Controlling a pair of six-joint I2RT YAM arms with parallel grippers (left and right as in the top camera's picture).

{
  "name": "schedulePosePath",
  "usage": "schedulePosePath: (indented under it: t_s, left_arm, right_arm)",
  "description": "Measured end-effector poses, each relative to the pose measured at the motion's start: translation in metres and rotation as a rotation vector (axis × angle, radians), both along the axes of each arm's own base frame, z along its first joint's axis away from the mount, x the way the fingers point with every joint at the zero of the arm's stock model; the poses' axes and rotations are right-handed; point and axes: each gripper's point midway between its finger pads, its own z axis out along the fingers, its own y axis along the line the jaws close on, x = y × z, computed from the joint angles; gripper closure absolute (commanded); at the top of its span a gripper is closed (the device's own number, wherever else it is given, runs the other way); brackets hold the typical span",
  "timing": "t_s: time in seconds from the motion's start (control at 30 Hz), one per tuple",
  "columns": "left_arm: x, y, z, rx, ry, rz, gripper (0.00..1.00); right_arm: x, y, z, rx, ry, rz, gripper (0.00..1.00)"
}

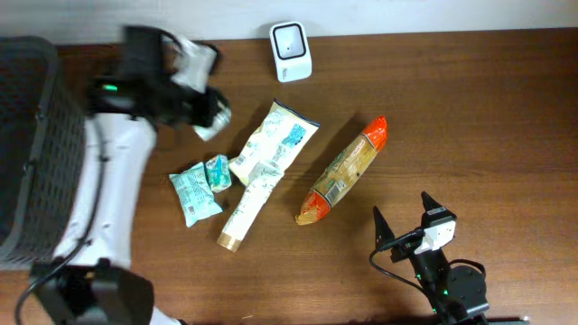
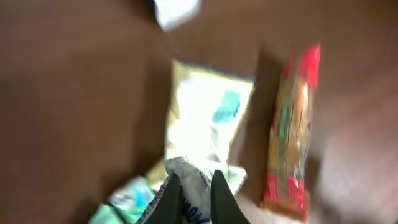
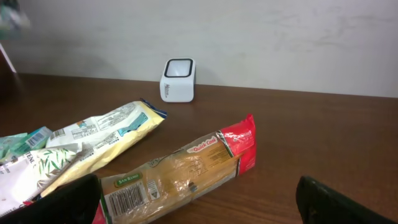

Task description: Scan the item barcode

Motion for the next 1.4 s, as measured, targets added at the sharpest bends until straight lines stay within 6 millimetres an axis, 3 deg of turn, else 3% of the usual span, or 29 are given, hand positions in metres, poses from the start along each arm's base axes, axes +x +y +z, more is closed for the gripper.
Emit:
schedulePosePath:
  t_s: [0.1,0.2,0.23,0.3,0.33,0.4,0.47,0.5,0.57,0.63,0.77,0.87,1.13,1.2,1.4]
  left_arm:
    - [-0.037,-0.039,-0.066,0.072,0.142,-0.104,1.00]
    - [-0.059,-0.053,-0.110,0.121,0.196,-0.151,0.98]
    - [-0.061,-0.053,-0.118,0.133,0.202,-0.154,0.92]
    - [-0.062,-0.051,-0.131,0.148,0.197,-0.146,0.71]
    - [-0.065,-0.049,-0.135,0.155,0.210,-0.139,0.45]
    - [-0.067,-0.046,-0.140,0.168,0.218,-0.137,0.12]
    - [-0.066,-0.045,-0.140,0.172,0.214,-0.129,0.01]
    - [-0.066,-0.043,-0.140,0.184,0.215,-0.123,0.01]
    - [-0.065,-0.039,-0.134,0.193,0.225,-0.113,0.01]
    - [-0.058,-0.031,-0.113,0.191,0.210,-0.085,0.01]
    - [-0.046,-0.002,-0.040,0.135,0.043,0.007,0.01]
    - [-0.055,-0.010,-0.014,0.069,-0.009,-0.019,0.01]
    - [-0.055,-0.009,-0.010,0.044,-0.009,-0.009,0.01]
    - [-0.049,0.006,-0.008,0.047,-0.021,0.033,0.01]
    - [-0.019,0.084,0.009,0.091,-0.146,0.196,0.01]
  right_arm:
    - [0.000,0.000,0.000,0.000,0.000,0.000,0.01]
    - [0.000,0.000,0.000,-0.001,0.000,0.000,0.01]
    - [0.000,0.000,0.000,0.000,0.000,0.000,0.01]
    - [0.000,0.000,0.000,0.000,0.000,0.000,0.01]
    - [0.000,0.000,0.000,0.000,0.000,0.000,0.01]
    - [0.000,0.000,0.000,0.000,0.000,0.000,0.01]
    - [0.000,0.000,0.000,0.000,0.000,0.000,0.01]
    - [0.000,0.000,0.000,0.000,0.000,0.000,0.01]
    - [0.000,0.000,0.000,0.000,0.000,0.000,0.01]
    - [0.000,0.000,0.000,0.000,0.000,0.000,0.01]
    - [0.000,0.000,0.000,0.000,0.000,0.000,0.01]
    - [0.000,0.000,0.000,0.000,0.000,0.000,0.01]
    - [0.000,-0.001,0.000,-0.001,0.000,-0.004,0.01]
    - [0.000,-0.001,0.000,0.000,0.000,-0.004,0.01]
    - [0.000,-0.001,0.000,0.000,0.000,-0.004,0.01]
